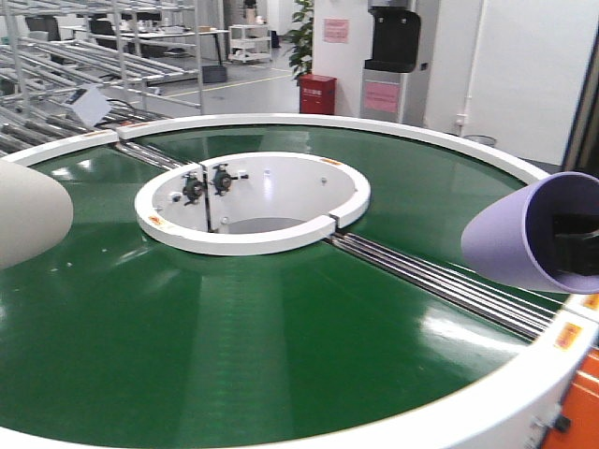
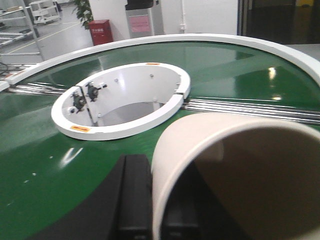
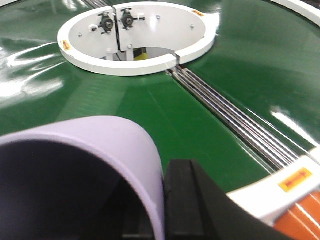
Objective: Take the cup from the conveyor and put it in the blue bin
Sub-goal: 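Hold both cups raised while the base drives away from the conveyor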
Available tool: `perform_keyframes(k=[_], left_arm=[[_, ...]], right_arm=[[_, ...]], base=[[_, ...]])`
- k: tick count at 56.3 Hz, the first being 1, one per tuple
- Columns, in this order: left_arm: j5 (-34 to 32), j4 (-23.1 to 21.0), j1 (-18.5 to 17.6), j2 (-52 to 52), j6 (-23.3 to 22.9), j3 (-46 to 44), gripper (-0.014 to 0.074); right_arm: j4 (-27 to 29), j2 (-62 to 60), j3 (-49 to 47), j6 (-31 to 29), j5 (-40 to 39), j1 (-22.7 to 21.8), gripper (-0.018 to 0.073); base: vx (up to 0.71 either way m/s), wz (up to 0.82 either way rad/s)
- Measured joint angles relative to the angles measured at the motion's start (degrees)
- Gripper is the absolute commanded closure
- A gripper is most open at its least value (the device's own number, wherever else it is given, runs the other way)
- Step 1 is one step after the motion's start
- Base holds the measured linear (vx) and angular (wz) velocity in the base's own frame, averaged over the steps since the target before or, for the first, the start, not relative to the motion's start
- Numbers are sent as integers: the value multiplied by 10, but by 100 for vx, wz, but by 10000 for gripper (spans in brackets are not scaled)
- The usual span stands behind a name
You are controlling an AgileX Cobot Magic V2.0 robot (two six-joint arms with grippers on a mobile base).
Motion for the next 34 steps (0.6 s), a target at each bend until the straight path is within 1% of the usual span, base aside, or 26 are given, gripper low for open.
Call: perform_keyframes(k=[15, 34], left_arm=[[0, 0, 0, 0, 0, 0, 545], [0, 0, 0, -1, 0, 0, 545]], right_arm=[[0, 0, 0, 0, 0, 0, 568], [0, 0, 0, 0, 0, 0, 568]], base=[[-21, -36], [-14, -51]])
